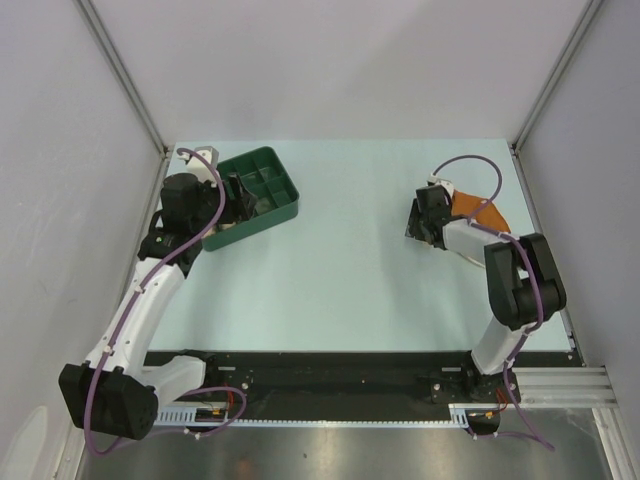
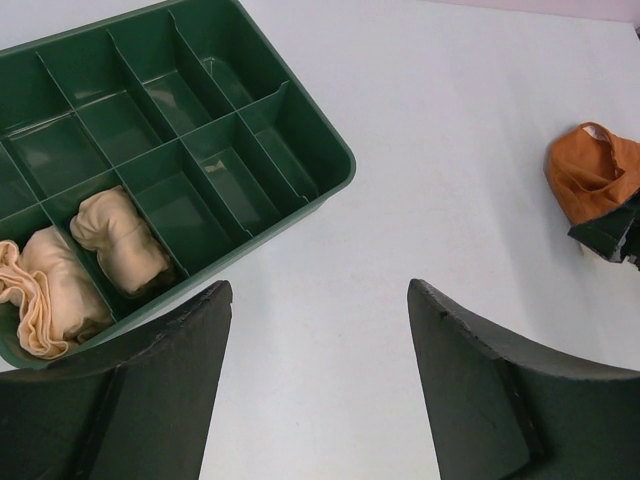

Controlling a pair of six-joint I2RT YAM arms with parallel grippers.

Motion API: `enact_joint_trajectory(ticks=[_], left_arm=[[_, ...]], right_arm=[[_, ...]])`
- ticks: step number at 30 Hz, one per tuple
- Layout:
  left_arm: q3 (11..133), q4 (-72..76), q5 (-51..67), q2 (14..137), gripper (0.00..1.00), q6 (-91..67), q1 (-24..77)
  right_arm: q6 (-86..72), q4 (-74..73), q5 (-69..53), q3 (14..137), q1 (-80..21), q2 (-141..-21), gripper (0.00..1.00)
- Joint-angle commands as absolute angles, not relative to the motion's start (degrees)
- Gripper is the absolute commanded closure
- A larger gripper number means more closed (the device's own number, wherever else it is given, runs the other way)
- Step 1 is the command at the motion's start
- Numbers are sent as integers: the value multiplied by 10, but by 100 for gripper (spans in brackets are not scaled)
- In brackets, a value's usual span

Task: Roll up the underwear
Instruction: Move the underwear to the center of the board.

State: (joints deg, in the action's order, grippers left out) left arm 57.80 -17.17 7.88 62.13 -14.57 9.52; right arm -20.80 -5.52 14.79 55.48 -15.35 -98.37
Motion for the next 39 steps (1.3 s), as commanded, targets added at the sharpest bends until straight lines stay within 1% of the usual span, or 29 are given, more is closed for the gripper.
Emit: enact_joint_trajectory(ticks=[1, 5, 10, 14, 16, 17, 18, 19, 21, 22, 25, 26, 28, 32, 33, 38, 39], left_arm=[[580, -160, 88, 619, 24, -152, 98], [580, -162, 84, 618, 24, -152, 98], [583, -166, 87, 621, 24, -154, 97], [584, -169, 85, 623, 24, -156, 98], [586, -172, 83, 625, 23, -156, 98], [587, -174, 84, 627, 23, -157, 97], [588, -175, 85, 627, 23, -157, 97], [588, -175, 85, 627, 23, -157, 97], [588, -175, 83, 625, 23, -158, 98], [588, -176, 79, 624, 23, -159, 97], [588, -177, 80, 621, 22, -156, 98], [587, -176, 82, 621, 21, -156, 98], [588, -182, 81, 621, 19, -156, 98], [584, -192, 80, 624, 17, -163, 98], [583, -198, 81, 626, 17, -164, 98], [552, -220, 77, 616, 17, -181, 97], [542, -229, 67, 612, 17, -187, 97]], right_arm=[[-197, -48, 185, 601, -151, -1007, 45], [-208, -84, 186, 618, -151, -1028, 49], [-230, -127, 192, 631, -154, -1038, 50], [-238, -166, 222, 640, -167, -1046, 50], [-240, -175, 221, 649, -168, -1060, 53], [-241, -182, 216, 650, -167, -1066, 58], [-242, -185, 214, 654, -168, -1075, 60], [-242, -190, 209, 658, -170, -1079, 65], [-241, -193, 206, 663, -172, -1086, 73], [-237, -196, 195, 667, -173, -1094, 84], [-226, -200, 158, 674, -178, -1107, 94], [-221, -203, 150, 678, -186, -1108, 100], [-214, -203, 123, 679, -203, -1107, 100], [-221, -207, 88, 680, -267, -1091, 100], [-232, -207, 83, 680, -301, -1089, 100], [-272, -203, 30, 680, -409, -1083, 100], [-287, -201, 24, 680, -448, -1079, 100]])
